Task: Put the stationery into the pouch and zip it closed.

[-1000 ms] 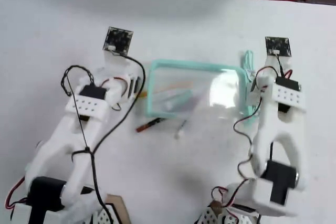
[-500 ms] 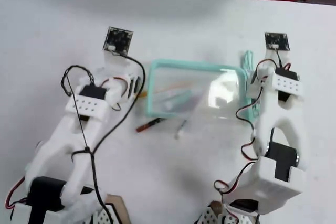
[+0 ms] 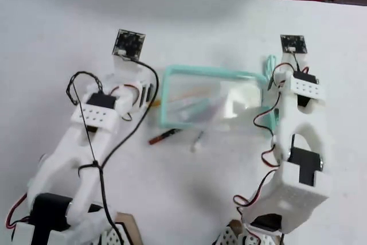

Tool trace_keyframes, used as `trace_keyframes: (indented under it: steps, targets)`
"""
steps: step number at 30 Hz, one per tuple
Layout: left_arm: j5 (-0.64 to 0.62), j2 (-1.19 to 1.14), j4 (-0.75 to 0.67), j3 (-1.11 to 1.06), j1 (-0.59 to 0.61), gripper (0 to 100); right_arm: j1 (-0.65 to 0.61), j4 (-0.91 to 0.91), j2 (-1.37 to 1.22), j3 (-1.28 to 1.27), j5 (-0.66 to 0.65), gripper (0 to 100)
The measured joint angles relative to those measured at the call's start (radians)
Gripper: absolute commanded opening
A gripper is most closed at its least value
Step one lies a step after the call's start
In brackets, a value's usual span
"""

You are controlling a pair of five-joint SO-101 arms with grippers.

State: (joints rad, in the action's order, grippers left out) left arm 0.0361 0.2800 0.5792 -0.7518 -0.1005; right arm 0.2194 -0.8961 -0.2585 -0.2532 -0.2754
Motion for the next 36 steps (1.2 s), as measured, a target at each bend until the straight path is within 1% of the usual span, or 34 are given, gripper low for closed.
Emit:
trace_keyframes:
  steps: [6, 12, 16, 19, 23, 27, 31, 33, 35, 36]
  targets:
    - [0.000, 0.000, 0.000, 0.000, 0.000, 18, 0.000, -0.012, -0.114, 0.100, 0.000, 19.3]
    - [0.000, 0.000, 0.000, 0.000, 0.000, 18, 0.000, -0.064, -0.146, 0.158, 0.000, 18.8]
    - [0.000, 0.000, 0.000, 0.000, 0.000, 18, 0.005, -0.089, -0.146, 0.164, -0.017, 11.2]
    - [0.000, 0.000, 0.000, 0.000, 0.000, 18, 0.021, -0.089, -0.150, 0.164, -0.100, 7.2]
    - [0.000, 0.000, 0.000, 0.000, 0.000, 18, 0.058, -0.098, -0.152, 0.164, -0.161, 9.8]
    - [0.000, 0.000, 0.000, 0.000, 0.000, 18, 0.092, -0.100, -0.155, 0.164, -0.173, 15.3]
    - [0.000, 0.000, 0.000, 0.000, 0.000, 18, 0.101, -0.100, -0.186, 0.164, -0.176, 16.1]
    - [0.000, 0.000, 0.000, 0.000, 0.000, 18, 0.101, -0.098, -0.206, 0.167, -0.196, 12.5]
    - [0.000, 0.000, 0.000, 0.000, 0.000, 18, 0.101, -0.087, -0.221, 0.172, -0.241, 3.1]
    - [0.000, 0.000, 0.000, 0.000, 0.000, 18, 0.106, -0.078, -0.230, 0.175, -0.253, 0.6]
